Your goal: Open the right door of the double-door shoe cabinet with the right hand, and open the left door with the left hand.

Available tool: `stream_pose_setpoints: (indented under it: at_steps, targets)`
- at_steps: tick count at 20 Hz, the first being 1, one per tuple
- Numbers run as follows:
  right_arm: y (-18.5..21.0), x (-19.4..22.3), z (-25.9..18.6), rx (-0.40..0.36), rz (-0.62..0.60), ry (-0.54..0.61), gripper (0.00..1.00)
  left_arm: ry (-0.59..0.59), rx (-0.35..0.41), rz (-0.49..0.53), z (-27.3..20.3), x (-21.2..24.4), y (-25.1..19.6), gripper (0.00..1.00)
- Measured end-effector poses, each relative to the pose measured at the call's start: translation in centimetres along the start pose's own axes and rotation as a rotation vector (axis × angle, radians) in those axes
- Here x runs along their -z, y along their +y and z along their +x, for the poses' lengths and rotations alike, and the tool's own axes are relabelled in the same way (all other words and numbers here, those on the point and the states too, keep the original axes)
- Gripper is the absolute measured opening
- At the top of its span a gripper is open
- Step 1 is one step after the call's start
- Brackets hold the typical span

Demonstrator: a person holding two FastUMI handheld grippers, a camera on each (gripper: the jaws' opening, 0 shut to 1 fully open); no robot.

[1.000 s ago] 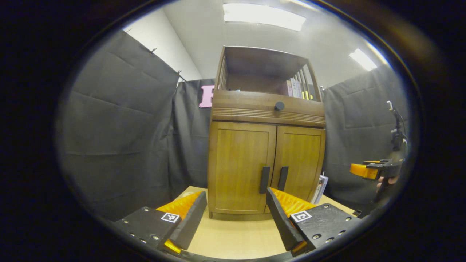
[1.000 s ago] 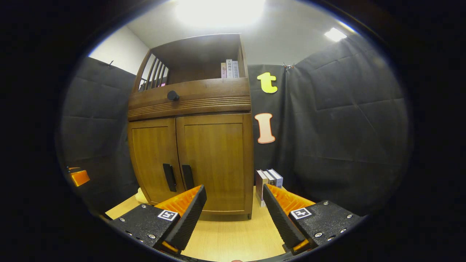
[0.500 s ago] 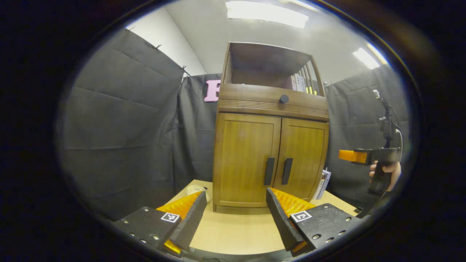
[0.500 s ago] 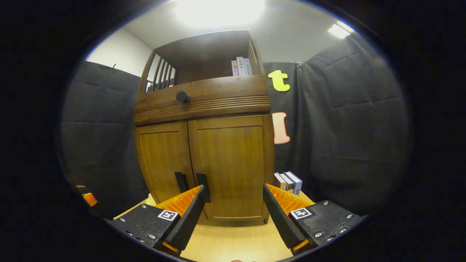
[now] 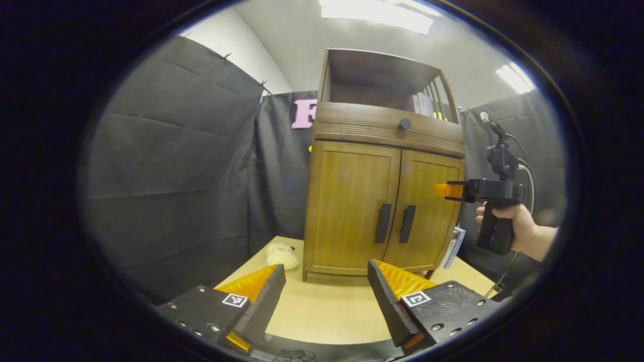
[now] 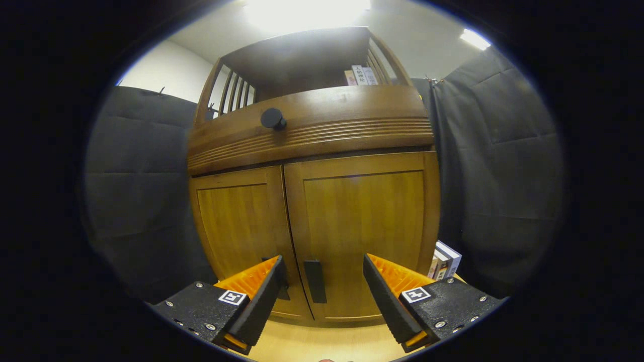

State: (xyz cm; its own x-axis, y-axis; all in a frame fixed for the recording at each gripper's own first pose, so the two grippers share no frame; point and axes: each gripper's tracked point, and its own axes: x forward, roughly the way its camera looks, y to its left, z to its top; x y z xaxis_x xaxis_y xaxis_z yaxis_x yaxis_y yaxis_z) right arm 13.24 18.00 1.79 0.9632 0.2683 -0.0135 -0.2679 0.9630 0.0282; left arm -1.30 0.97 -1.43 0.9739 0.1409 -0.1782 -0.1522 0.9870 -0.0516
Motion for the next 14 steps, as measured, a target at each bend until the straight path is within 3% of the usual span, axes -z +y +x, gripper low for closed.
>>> stream_pose_setpoints:
  at_steps: [1,3,6,7,8,9,10,14]
  targets:
    - [0.3,0.2,1.0,-0.003,-0.007,0.006,0.96,0.015,-0.018,0.002,-0.1,0.1,0.1,0.9]
    - [0.8,1.1,3.0,-0.001,-0.014,0.031,0.96,0.044,-0.049,-0.003,-0.3,0.4,0.2,0.99]
    - [1.0,2.6,5.5,0.008,-0.023,0.055,0.96,0.067,-0.081,-0.022,-0.3,0.8,0.4,0.89]
    - [1.2,3.0,6.4,0.015,-0.029,0.064,0.96,0.071,-0.09,-0.026,-0.5,0.8,0.6,0.99]
    - [1.4,3.4,7.2,0.024,-0.031,0.079,0.96,0.076,-0.097,-0.024,-0.6,0.8,0.5,0.89]
    - [1.7,3.5,8.1,0.031,-0.03,0.094,0.96,0.08,-0.105,-0.02,-0.8,0.8,0.7,0.89]
    - [1.8,4.1,8.6,0.038,-0.027,0.108,0.93,0.082,-0.111,-0.013,-0.8,0.6,0.7,0.99]
    - [1.2,6.5,10.7,0.055,-0.028,0.146,0.96,0.099,-0.117,0.017,-0.6,0.8,0.7,0.94]
